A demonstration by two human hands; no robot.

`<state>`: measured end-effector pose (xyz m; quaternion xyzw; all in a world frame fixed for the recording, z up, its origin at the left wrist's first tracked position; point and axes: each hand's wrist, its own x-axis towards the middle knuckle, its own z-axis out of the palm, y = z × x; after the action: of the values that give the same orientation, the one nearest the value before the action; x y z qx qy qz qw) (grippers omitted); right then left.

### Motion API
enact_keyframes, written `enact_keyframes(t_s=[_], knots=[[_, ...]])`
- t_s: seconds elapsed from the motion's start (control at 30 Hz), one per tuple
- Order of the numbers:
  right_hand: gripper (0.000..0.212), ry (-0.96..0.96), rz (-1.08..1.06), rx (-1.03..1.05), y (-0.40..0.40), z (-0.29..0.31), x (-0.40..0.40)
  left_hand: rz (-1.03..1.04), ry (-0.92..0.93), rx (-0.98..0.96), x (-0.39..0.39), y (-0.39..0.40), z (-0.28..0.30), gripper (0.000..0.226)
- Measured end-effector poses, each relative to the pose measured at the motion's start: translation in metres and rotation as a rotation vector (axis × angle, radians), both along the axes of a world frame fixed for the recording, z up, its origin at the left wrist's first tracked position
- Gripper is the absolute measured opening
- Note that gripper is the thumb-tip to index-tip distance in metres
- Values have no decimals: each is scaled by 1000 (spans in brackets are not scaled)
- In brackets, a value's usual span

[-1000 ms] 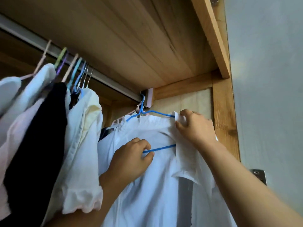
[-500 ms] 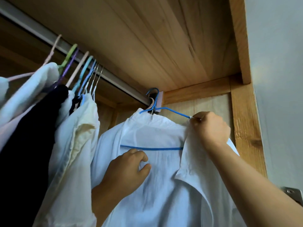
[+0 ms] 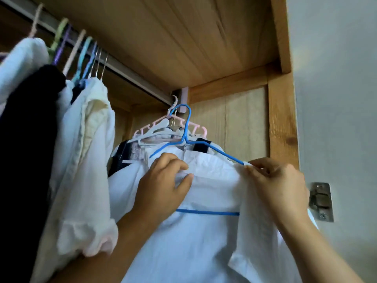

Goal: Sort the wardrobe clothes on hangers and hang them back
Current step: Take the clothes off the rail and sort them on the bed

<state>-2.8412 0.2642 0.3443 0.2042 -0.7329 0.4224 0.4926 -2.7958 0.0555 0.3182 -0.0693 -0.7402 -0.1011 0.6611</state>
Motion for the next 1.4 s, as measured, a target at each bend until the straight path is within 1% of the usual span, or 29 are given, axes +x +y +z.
enact_keyframes(t_s=[0.07,0.13,0.23,0.33,0.4,0.47,0.53,0.57,0.6,0.67,0.8,0.9,0.97,1.03,1.13,1.23,1.33,1.4], knots=[[13,-15,9,-19,12,-24,3,26,169,15,2,6,-2,35],[10,-46,59,-72,26,-48,6,34,261,68,9,12,-4,42],[9,-102,71,-130,48,-80,16,-5,239,142,19,17,-11,51],[7,-141,64,-170,69,-112,34,144,101,117,24,24,-28,53],[8,-174,68,-182,81,-132,47,208,-59,102,25,29,-40,50],[12,-220,67,-169,92,-154,61,223,-255,121,29,37,-54,47],[16,-287,51,-129,102,-176,77,234,-365,88,35,44,-72,27],[15,-312,42,-111,105,-185,83,209,-388,74,39,46,-82,17],[14,-343,29,-97,110,-196,91,173,-418,79,44,51,-94,13],[12,-395,13,-70,119,-217,102,113,-478,109,55,59,-116,15],[13,-443,-23,-30,136,-258,127,68,-576,162,77,77,-171,24],[18,-431,-33,-32,150,-286,150,23,-512,218,96,96,-212,23],[21,-445,-33,-39,160,-301,167,-15,-455,311,111,114,-232,28],[16,-473,-37,-53,172,-315,181,-70,-431,376,124,131,-250,24],[13,-481,-102,-65,190,-329,194,-152,-494,314,135,150,-281,27],[7,-515,-183,-60,207,-342,204,-246,-601,309,142,162,-308,33],[11,-567,-258,-32,227,-355,214,-393,-674,359,153,186,-329,24],[14,-541,-319,31,237,-361,221,-473,-728,289,160,209,-343,20]])
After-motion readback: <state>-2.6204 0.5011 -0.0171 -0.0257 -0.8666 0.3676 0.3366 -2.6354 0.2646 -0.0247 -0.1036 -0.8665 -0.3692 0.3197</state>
